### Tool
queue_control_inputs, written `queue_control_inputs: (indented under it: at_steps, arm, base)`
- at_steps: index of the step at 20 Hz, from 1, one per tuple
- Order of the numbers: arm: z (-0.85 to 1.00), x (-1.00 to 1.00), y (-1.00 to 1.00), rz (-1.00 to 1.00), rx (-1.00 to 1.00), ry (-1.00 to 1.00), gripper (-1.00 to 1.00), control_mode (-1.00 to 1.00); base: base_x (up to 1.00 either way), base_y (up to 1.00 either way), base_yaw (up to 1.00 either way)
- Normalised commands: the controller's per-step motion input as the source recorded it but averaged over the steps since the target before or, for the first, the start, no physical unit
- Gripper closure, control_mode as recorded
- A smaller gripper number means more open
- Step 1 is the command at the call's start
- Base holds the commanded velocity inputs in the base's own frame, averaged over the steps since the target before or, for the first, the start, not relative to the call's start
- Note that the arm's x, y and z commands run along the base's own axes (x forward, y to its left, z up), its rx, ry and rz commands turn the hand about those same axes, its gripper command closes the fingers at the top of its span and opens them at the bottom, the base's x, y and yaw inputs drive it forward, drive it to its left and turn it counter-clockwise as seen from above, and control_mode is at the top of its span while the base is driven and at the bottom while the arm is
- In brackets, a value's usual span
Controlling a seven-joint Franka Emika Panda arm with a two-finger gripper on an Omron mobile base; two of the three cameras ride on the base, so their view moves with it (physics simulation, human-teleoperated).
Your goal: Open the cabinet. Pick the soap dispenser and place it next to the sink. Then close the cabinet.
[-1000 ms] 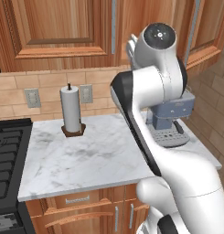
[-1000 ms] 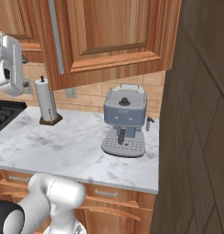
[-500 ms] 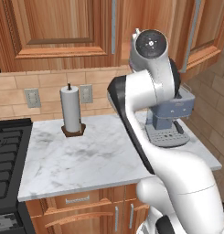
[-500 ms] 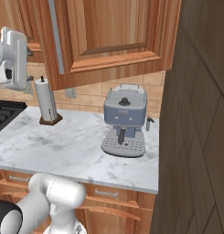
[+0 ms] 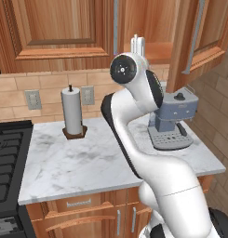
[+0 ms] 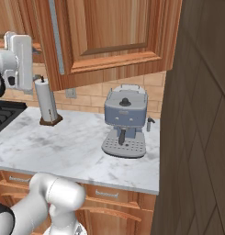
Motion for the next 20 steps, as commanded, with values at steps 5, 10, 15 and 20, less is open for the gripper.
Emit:
queue_control_inputs:
  at_steps: [5,10,15,20]
  arm:
    - [0.00,0.25,-0.01,-0.23,0.11,-0.05,-1.00,-1.00]
    - [0.00,0.16,-0.09,-0.19,0.14,-0.05,-1.00,-1.00]
    - [-0.02,0.14,-0.09,-0.17,0.14,-0.06,-1.00,-1.00]
    - [-0.15,0.14,-0.04,-0.14,0.11,-0.17,-1.00,-1.00]
  base:
    - [0.00,0.00,0.00]
    - [0.00,0.00,0.00]
    - [0.00,0.00,0.00]
    - [0.00,0.00,0.00]
